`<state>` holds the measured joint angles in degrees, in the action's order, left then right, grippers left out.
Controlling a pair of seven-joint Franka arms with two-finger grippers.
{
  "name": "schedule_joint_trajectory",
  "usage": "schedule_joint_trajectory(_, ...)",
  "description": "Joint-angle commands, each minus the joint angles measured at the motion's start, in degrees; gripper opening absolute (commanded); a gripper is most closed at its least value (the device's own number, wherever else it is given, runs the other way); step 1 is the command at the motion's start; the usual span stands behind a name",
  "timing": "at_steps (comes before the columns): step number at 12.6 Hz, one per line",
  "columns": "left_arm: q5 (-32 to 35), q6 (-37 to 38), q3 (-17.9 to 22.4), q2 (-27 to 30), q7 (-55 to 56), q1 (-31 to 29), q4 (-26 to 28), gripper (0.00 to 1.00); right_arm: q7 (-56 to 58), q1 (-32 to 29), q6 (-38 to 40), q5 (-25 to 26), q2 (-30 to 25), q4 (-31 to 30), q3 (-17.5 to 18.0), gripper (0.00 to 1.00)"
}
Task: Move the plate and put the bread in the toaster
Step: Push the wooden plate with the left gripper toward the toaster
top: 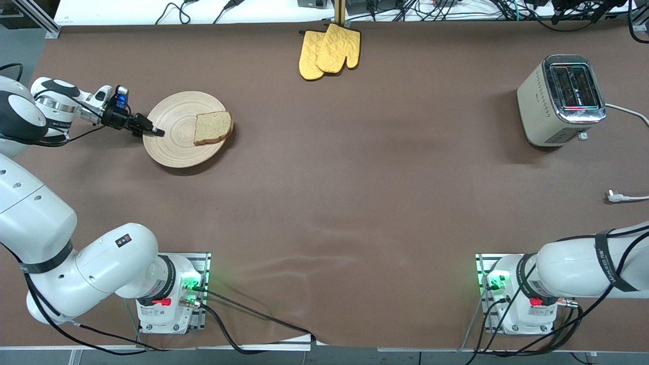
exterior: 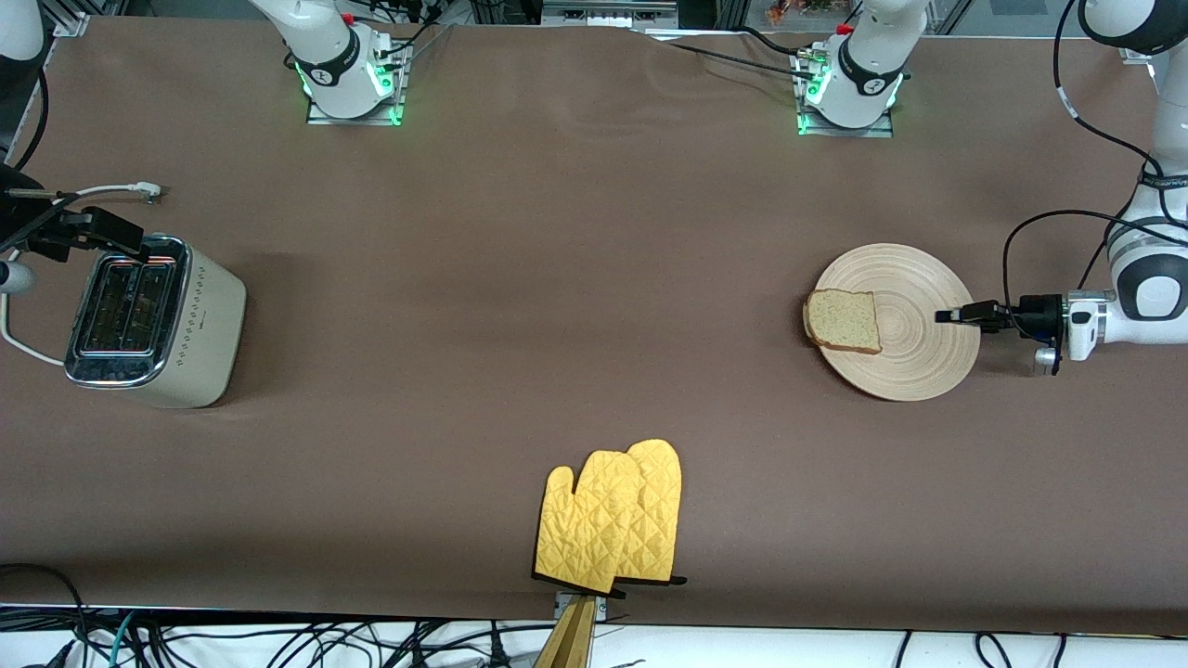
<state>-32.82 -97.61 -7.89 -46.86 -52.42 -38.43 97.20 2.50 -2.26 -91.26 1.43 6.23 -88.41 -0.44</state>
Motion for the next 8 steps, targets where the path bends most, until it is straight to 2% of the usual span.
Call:
schedule_joint_trajectory(1, -0.9, -1.8, -2.4, -1.7, -0.9, 2.4, -0.2, 0.0, -0.3, 0.0, 0.0, -0.8, -0.2, 0.3, 0.4, 1.0)
schedule_joint_trajectory(4, -1.6, 1.5, -7.8, -1.2, -0.8, 2.4, -2.5, 0.0, -0.2, -0.3, 0.0, -0.9, -0.2, 0.3, 0.4, 1.0)
schedule_joint_trajectory(7, -7.2, 2.4, -12.0, -1.2, -0.4, 4.8, -2.6, 0.0, 0.0, -0.4, 0.0, -0.9, -0.2, 0.3, 0.4, 1.0)
schedule_joint_trajectory(8, -9.7, 2.5, -12.2, -1.2, -0.2, 6.5, -2.5, 0.0, 0.0, -0.5, 0.0, -0.9, -0.2, 0.3, 0.4, 1.0)
